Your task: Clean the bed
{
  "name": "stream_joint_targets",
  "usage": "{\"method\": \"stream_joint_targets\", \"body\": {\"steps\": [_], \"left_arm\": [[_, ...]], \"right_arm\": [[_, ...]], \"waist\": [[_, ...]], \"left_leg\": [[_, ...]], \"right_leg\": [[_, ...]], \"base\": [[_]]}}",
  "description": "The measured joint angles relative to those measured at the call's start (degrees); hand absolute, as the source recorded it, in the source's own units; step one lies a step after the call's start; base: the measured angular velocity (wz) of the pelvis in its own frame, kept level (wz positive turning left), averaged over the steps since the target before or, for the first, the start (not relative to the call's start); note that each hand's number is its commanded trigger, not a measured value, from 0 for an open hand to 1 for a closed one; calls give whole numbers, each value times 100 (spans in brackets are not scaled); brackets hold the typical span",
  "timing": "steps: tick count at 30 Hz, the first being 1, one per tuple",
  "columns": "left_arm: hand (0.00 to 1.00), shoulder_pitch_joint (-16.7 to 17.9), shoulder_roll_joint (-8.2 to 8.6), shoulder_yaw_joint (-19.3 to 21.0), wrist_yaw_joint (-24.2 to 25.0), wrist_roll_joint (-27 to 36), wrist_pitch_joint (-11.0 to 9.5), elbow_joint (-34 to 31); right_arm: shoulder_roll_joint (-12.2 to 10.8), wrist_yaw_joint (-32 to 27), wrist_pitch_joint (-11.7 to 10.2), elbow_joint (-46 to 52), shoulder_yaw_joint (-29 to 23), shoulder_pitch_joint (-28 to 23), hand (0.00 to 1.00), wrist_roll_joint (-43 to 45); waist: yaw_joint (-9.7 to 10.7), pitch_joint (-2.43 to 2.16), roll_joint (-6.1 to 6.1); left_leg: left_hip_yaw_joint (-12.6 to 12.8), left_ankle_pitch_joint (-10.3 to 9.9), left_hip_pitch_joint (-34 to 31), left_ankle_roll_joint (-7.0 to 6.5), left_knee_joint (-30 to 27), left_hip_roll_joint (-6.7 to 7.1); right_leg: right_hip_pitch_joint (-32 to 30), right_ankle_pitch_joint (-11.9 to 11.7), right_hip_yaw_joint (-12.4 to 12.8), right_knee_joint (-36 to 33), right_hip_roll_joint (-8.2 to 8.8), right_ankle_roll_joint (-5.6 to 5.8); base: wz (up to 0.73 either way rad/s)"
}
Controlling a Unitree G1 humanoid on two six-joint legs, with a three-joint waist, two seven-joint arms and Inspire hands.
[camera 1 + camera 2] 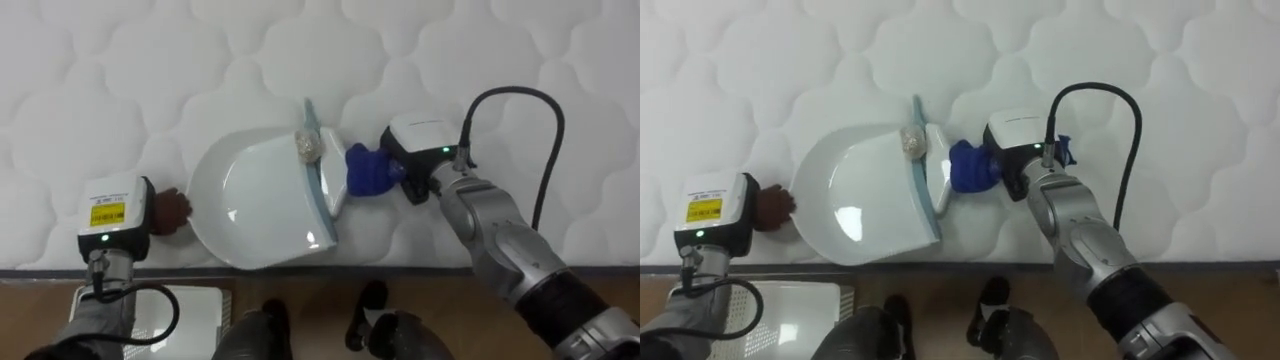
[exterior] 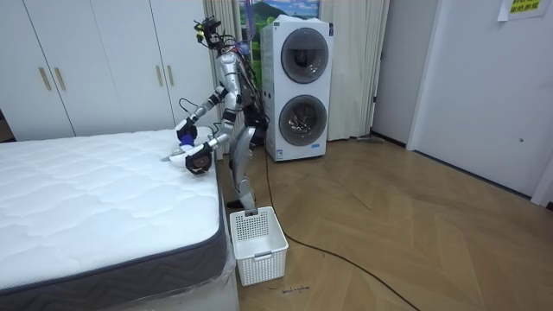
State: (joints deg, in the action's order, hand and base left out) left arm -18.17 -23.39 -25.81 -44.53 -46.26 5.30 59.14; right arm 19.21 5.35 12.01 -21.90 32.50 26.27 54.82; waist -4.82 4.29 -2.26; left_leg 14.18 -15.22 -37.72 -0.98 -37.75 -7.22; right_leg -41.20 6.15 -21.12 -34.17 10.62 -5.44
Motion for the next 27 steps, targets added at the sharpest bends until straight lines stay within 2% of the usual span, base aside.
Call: {"method": "stream_joint_targets", "body": {"steps": [2,4,7,9,13,15,19,20,24,27], "left_arm": [[100,8,25,23,0,8,-34,2],[100,18,24,81,-3,9,-58,55],[100,55,23,153,-35,75,-82,119],[100,85,20,193,-47,149,-117,142],[100,141,20,204,-203,183,-216,412],[100,174,20,195,-236,170,-197,503],[100,244,23,197,-234,183,-174,536],[100,243,24,198,-235,195,-174,542],[100,228,276,202,-298,543,-211,687],[100,174,458,241,-399,570,-407,664]], "right_arm": [[0,-89,-55,20,-1,0,100,218],[0,-170,-139,108,2,0,100,448],[0,-309,-240,252,0,-1,100,692],[0,-417,-298,265,1,-1,100,757],[7,-651,-502,266,0,-103,100,860],[24,-802,-548,271,-8,-178,100,845],[16,-1168,-934,337,4,-314,100,827],[17,-1236,-966,337,5,-330,100,820],[23,-1848,-1259,335,-1,-511,100,570],[-74,-2243,-1605,287,4,-689,100,361]], "waist": [[14,-12,-15],[20,-44,-62],[21,-87,-129],[24,-99,-147],[48,-99,-148],[57,-99,-148],[126,-96,-145],[126,-95,-144],[145,-89,-155],[181,-75,-180]], "left_leg": [[-6,12,14,-19,1,56],[-7,23,30,-32,7,91],[-14,29,36,-42,-6,99],[-36,30,39,-44,-19,98],[-36,35,78,-53,-1,99],[-38,36,76,-51,9,87],[-59,34,48,-50,19,78],[-64,33,48,-51,20,82],[-69,10,44,-68,15,86],[-115,5,14,-72,7,98]], "right_leg": [[-12,43,2,-93,78,7],[-15,50,13,-132,116,14],[0,46,10,-135,126,18],[19,48,4,-135,124,22],[62,57,3,-124,121,37],[72,57,0,-55,100,37],[74,56,-7,-50,78,48],[74,56,-9,-54,82,50],[75,73,-4,-64,91,85],[78,105,-40,-77,114,101]], "base": [[13],[6],[0],[5],[1],[0],[0],[0],[1],[9]]}}
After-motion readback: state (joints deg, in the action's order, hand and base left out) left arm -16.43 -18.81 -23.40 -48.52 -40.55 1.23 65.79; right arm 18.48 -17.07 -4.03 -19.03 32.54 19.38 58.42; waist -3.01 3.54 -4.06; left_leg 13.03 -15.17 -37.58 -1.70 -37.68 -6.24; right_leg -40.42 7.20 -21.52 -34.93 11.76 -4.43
